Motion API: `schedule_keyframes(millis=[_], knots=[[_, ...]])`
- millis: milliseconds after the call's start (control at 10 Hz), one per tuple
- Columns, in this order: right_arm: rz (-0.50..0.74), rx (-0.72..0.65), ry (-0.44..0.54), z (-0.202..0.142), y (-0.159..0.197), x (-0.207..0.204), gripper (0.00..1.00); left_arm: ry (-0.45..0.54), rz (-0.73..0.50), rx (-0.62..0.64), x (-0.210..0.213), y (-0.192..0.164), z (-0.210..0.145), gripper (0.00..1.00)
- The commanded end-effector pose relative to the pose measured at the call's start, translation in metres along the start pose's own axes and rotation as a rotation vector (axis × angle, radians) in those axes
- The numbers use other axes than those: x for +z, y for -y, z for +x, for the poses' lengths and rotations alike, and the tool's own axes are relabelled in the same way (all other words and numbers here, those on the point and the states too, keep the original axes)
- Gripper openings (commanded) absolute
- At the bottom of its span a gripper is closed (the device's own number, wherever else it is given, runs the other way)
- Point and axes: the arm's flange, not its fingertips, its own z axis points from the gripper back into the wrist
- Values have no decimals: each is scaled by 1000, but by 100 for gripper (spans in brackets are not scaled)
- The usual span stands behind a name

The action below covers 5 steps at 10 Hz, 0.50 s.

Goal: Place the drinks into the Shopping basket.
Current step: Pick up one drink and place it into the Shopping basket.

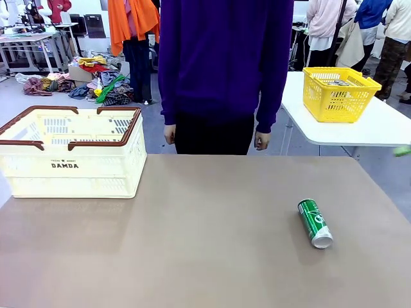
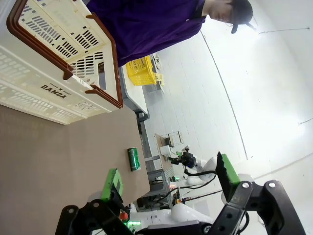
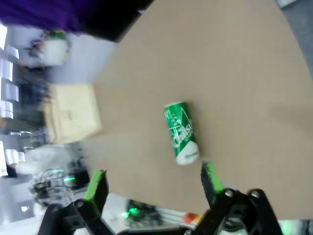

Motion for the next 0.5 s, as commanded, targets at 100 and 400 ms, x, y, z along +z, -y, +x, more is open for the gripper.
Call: schedule_keyframes(millis=[100,400], knots=[[-348,282,-40,-34,-49,-82,100,-14,3,-9,4,1,-1,100],[-295,440,64,-56,-70,-73,100,-14,3,-9,4,1,-1,100]])
